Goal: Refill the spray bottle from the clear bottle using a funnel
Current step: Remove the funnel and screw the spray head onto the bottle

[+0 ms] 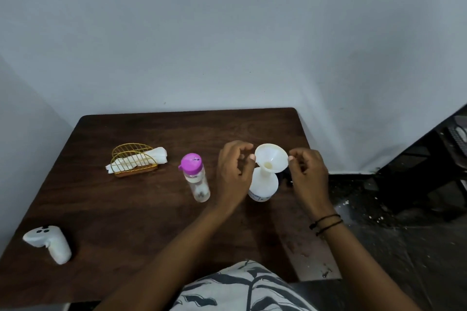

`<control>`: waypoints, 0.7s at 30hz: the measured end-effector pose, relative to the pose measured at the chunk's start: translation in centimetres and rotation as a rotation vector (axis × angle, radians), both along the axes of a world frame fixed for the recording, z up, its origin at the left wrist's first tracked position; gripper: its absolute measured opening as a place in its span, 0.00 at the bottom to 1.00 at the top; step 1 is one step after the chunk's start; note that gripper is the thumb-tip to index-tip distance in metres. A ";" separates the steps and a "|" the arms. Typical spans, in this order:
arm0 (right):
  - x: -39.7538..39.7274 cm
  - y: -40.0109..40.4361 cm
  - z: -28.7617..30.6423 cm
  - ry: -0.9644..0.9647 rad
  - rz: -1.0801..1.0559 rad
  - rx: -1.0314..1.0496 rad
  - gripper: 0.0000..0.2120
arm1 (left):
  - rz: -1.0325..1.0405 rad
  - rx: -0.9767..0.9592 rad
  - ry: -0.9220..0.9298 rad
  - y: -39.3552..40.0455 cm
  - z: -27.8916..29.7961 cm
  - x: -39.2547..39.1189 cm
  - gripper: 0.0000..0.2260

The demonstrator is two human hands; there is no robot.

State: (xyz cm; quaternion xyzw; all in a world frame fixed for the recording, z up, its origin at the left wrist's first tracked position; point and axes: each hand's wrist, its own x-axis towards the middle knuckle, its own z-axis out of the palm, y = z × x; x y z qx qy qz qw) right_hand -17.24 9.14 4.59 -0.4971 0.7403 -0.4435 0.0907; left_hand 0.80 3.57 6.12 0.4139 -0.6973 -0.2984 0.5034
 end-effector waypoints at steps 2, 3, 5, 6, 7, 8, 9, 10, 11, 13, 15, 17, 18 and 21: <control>0.2 0.2 -0.1 -0.051 0.023 0.003 0.05 | 0.032 0.186 0.053 0.0 -0.9 -0.7 0.11; 0.3 0.3 -0.1 -0.080 0.037 0.007 0.05 | 0.047 0.274 0.076 -0.2 -1.4 -1.0 0.12; 0.5 0.5 0.2 -0.131 0.060 0.042 0.07 | 0.044 0.422 0.145 -0.6 -2.4 -1.2 0.12; 0.5 0.7 0.3 -0.160 0.070 0.062 0.09 | 0.029 0.475 0.178 -0.9 -2.8 -1.2 0.11; 0.4 0.8 0.4 -0.189 0.081 0.076 0.10 | 0.013 0.505 0.192 -1.1 -3.2 -1.3 0.10; 0.3 1.0 0.5 -0.215 0.091 0.085 0.11 | -0.001 0.514 0.187 -1.2 -3.5 -1.3 0.09; 0.2 1.1 0.5 -0.236 0.103 0.089 0.12 | -0.018 0.512 0.172 -1.2 -3.8 -1.2 0.09; 0.1 1.2 0.4 -0.256 0.117 0.089 0.13 | -0.039 0.504 0.158 -1.1 -3.9 -1.3 0.09; 0.0 1.3 0.4 -0.274 0.131 0.085 0.13 | -0.062 0.493 0.149 -1.0 -3.9 -1.3 0.10; -0.3 1.2 0.2 -0.305 0.158 0.064 0.15 | -0.092 0.463 0.149 -0.7 -3.8 -1.4 0.10; -0.5 1.0 0.1 -0.345 0.174 0.029 0.16 | -0.104 0.428 0.157 -0.6 -3.6 -1.4 0.11; -0.6 0.5 0.4 -0.393 0.178 -0.005 0.16 | -0.101 0.387 0.174 -0.7 -3.2 -1.5 0.12; -0.5 0.1 0.6 -0.420 0.179 -0.016 0.16 | -0.095 0.371 0.191 -0.7 -2.9 -1.5 0.12; -0.3 -1.2 1.7 -0.503 0.207 -0.039 0.15 | -0.038 0.340 0.248 -1.3 -2.0 -1.6 0.11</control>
